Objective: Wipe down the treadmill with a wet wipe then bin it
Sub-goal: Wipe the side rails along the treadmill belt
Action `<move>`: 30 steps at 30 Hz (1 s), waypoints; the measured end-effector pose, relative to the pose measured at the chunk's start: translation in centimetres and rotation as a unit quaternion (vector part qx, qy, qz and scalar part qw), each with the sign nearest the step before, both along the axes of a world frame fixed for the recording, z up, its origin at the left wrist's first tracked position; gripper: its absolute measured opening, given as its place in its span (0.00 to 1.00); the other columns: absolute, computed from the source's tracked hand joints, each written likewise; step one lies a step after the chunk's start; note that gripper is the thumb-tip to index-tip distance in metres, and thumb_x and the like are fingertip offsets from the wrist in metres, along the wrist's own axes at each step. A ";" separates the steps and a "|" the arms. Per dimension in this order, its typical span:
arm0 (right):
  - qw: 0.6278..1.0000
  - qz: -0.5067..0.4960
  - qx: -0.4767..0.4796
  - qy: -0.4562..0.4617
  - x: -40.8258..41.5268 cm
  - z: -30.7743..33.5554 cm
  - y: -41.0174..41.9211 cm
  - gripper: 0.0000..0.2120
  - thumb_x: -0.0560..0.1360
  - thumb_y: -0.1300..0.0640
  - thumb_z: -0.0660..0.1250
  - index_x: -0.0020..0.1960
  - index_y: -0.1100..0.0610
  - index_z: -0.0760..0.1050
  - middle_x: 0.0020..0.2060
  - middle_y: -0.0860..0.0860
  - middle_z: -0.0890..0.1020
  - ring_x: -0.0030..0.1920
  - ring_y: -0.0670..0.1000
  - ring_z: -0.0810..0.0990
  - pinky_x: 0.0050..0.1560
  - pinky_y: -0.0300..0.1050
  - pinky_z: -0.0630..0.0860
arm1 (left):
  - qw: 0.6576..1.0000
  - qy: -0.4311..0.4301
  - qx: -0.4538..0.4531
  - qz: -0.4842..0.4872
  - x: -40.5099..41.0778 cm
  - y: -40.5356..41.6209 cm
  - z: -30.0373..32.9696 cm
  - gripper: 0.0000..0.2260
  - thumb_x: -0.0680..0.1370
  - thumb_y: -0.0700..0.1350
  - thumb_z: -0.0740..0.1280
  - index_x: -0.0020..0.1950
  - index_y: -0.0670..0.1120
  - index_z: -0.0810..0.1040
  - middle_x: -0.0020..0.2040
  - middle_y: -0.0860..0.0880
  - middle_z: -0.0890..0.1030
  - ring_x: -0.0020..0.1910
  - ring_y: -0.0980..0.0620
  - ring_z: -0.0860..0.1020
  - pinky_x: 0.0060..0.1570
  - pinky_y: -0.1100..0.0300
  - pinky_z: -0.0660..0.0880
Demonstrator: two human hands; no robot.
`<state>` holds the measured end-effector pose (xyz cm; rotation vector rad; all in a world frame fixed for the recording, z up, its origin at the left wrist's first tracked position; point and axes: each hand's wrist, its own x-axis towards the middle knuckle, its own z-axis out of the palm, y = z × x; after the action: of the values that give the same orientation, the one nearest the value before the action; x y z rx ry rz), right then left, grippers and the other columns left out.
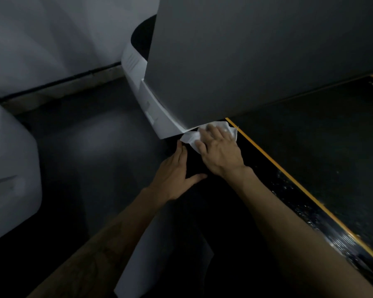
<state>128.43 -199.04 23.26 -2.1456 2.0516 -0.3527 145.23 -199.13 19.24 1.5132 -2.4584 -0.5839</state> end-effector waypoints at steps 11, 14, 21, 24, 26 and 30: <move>0.999 0.029 0.014 0.008 -2.2 -1.0 -2.2 0.31 0.83 0.44 0.45 0.82 0.57 0.58 0.81 0.55 0.60 0.81 0.55 0.54 0.81 0.54 0.48 | 0.998 -0.065 0.007 0.018 -0.6 0.2 0.7 0.56 0.72 0.75 0.63 0.84 0.42 0.42 0.84 0.41 0.43 0.83 0.46 0.52 0.80 0.47 0.55; 1.000 -0.011 -0.012 0.006 -1.5 -1.2 -1.8 0.32 0.82 0.45 0.47 0.79 0.61 0.62 0.78 0.59 0.65 0.79 0.57 0.60 0.80 0.53 0.52 | 0.996 -0.090 0.001 0.024 -0.8 0.3 0.9 0.56 0.72 0.76 0.61 0.84 0.42 0.42 0.85 0.42 0.43 0.83 0.48 0.50 0.81 0.46 0.52; 0.999 -0.016 0.002 0.032 -2.9 -2.0 -4.8 0.37 0.78 0.42 0.39 0.79 0.59 0.62 0.78 0.60 0.64 0.80 0.58 0.59 0.80 0.56 0.52 | 0.993 -0.113 -0.004 0.026 -1.0 0.5 1.4 0.56 0.71 0.77 0.58 0.84 0.40 0.44 0.84 0.41 0.43 0.83 0.46 0.52 0.80 0.46 0.52; 0.999 -0.005 0.007 0.047 -2.2 -1.5 -4.6 0.39 0.75 0.40 0.37 0.76 0.60 0.66 0.76 0.60 0.67 0.78 0.59 0.61 0.79 0.56 0.53 | 0.993 -0.118 -0.008 0.023 -1.0 0.5 1.2 0.56 0.71 0.77 0.58 0.84 0.40 0.44 0.84 0.40 0.43 0.83 0.46 0.51 0.81 0.45 0.52; 0.998 0.028 0.006 0.058 -2.4 -1.5 -4.4 0.41 0.74 0.39 0.36 0.75 0.59 0.68 0.74 0.59 0.68 0.77 0.59 0.62 0.79 0.57 0.54 | 0.993 -0.115 -0.008 0.021 -1.0 0.5 1.1 0.56 0.72 0.77 0.59 0.84 0.40 0.44 0.84 0.40 0.43 0.83 0.46 0.52 0.81 0.45 0.52; 0.995 0.060 0.031 0.069 -5.3 -0.7 -4.5 0.38 0.75 0.38 0.37 0.77 0.51 0.66 0.80 0.56 0.62 0.79 0.57 0.58 0.79 0.57 0.55 | 0.994 -0.107 -0.008 0.020 -1.0 0.4 1.1 0.56 0.71 0.77 0.59 0.84 0.41 0.44 0.84 0.40 0.43 0.83 0.46 0.52 0.80 0.45 0.53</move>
<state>123.17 -203.50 22.54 -2.3009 1.9604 -0.1262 144.20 -198.75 20.36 1.6958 -2.5728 -0.4125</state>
